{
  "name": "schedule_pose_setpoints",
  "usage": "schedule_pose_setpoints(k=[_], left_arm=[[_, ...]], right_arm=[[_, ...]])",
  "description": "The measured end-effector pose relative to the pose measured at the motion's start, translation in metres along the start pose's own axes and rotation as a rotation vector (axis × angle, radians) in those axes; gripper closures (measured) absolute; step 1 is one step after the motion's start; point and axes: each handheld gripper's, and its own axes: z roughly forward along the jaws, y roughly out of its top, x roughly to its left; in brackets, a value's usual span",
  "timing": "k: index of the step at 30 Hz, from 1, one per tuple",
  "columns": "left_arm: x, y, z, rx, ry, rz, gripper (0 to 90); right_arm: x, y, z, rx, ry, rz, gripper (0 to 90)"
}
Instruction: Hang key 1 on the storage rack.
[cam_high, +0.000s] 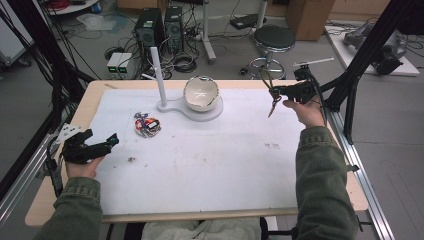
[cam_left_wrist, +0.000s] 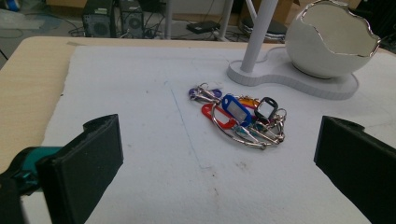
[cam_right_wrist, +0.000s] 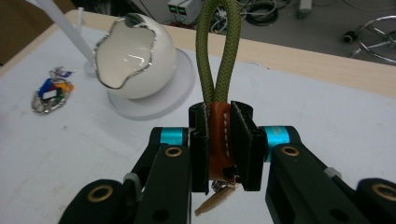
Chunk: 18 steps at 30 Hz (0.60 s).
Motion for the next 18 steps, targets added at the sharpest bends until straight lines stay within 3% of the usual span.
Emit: schedule_pose_setpoints(k=[3,6,18], left_arm=[[0.000,0.000,0.000,0.000,0.000,-0.001,1.7],[0.000,0.000,0.000,-0.001,-0.001,-0.001,1.7],[0.000,0.000,0.000,0.000,-0.003,-0.001,1.7]], right_arm=[[0.014,0.005,-0.001,-0.032,0.032,-0.014,77.9],[0.022,0.009,0.000,-0.037,0.033,-0.026,77.9],[0.063,0.022,0.015,-0.017,0.095,-0.119,77.8]])
